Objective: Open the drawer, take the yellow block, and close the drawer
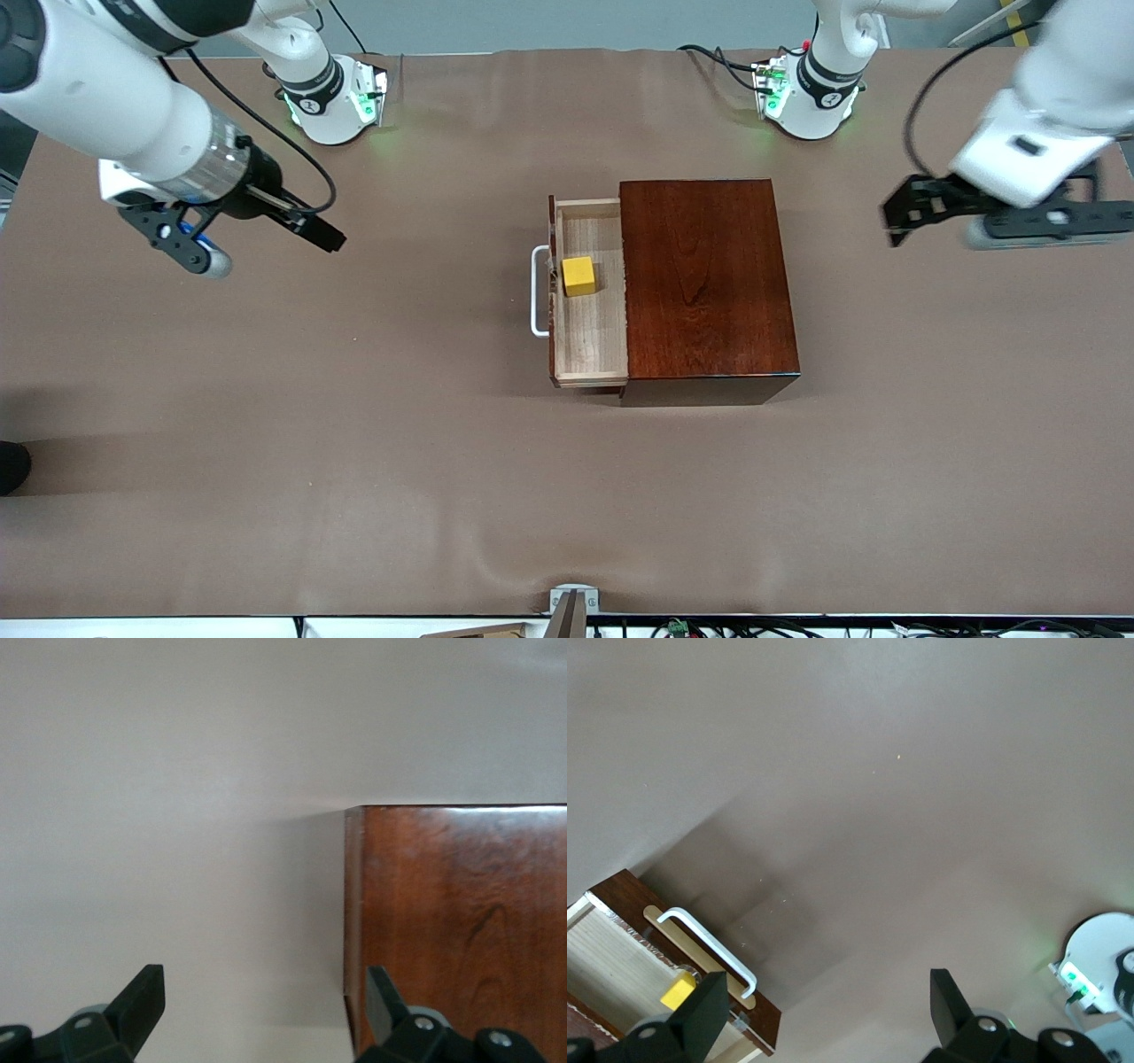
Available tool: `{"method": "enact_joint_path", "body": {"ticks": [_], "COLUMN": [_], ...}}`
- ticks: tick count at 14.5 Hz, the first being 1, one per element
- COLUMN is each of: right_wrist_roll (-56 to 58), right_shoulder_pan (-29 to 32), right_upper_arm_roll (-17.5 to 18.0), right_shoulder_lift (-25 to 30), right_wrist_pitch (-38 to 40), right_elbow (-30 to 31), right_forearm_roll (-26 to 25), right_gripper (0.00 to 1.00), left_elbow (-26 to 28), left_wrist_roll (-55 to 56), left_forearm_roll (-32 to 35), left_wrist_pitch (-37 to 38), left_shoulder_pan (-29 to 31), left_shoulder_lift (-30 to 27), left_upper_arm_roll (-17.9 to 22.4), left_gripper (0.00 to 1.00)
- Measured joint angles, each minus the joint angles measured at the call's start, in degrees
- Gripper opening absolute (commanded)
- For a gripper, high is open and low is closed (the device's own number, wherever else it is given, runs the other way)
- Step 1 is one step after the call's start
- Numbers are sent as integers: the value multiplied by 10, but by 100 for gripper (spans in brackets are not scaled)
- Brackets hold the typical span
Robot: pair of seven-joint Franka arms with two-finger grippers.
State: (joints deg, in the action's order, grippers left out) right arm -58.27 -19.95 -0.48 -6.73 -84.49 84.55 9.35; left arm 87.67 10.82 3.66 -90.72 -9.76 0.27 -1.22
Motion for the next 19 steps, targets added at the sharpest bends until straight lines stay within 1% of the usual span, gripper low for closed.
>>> {"method": "enact_joint_path", "body": {"ticks": [2,4,9,13,19], "right_wrist_roll": [-46,-92,-210,-289,-433], "right_shoulder_pan": [-19,-41,-103,-140,-190], "right_upper_arm_roll": [0,0,0,0,0], "right_shoulder_lift": [-5,-12,-39,-63,-104], "right_wrist_pitch": [-9,-20,-49,-55,-120], "right_elbow": [0,0,0,0,1], "right_forearm_roll": [3,5,5,5,5], "right_gripper": [100,100,100,100,100], "left_elbow": [7,5,-7,-7,-7], "left_wrist_roll": [-27,-29,-29,-30,-35], "left_forearm_roll": [-7,-7,-7,-7,-7], "left_wrist_pitch": [-1,-5,-7,11,19], "left_shoulder_pan": [28,37,41,40,40], "left_shoulder_lift": [-10,-13,-13,-13,-15], "left_upper_arm_roll": [0,1,1,-4,-5], "left_gripper": [100,100,100,100,100]}}
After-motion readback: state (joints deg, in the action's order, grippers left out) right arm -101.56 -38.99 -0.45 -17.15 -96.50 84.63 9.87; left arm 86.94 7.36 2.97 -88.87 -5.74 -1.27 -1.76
